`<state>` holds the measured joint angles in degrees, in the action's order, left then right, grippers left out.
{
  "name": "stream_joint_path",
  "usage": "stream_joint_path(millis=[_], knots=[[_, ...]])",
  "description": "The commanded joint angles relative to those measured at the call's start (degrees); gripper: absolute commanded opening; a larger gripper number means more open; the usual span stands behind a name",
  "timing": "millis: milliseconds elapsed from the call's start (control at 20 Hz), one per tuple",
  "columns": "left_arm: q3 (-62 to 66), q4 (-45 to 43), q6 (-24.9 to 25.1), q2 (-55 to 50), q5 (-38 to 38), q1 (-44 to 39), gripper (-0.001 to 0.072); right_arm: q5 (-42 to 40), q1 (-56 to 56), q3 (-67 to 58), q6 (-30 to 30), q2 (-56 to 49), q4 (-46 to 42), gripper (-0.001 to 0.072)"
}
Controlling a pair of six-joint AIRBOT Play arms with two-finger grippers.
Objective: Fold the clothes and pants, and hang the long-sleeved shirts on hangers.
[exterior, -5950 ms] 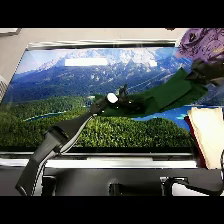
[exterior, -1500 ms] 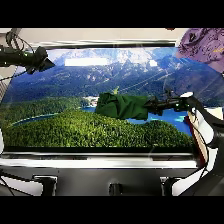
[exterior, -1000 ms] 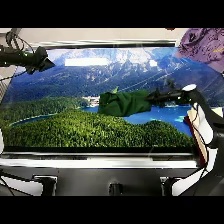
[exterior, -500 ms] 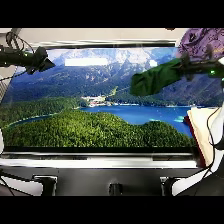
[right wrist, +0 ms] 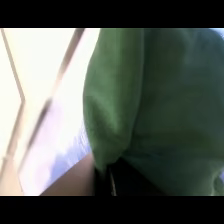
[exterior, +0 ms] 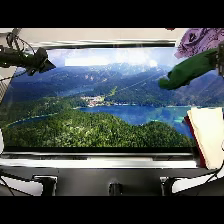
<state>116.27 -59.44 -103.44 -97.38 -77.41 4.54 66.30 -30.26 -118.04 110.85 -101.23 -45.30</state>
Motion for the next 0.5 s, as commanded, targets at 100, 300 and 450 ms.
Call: stream_joint_path(millis=[100, 300, 450], knots=[[0.0, 1.0, -1.7, 0.0, -0.2, 0.0, 0.0014, -0.8, -5.2, -0.2, 7.8, 1.7, -2.9, 0.0023], [0.0, 3.0, -1.7, 0.2, -0.3, 0.0, 0.0014, 4.1, -8.2, 0.0, 18.4, 4.5, -12.8, 0.0022], [0.0, 4.0, -1.6, 0.6, -0.7, 0.0, 0.0014, 10.3, -9.5, 0.1, 21.9, 6.7, -21.4, 0.0022]])
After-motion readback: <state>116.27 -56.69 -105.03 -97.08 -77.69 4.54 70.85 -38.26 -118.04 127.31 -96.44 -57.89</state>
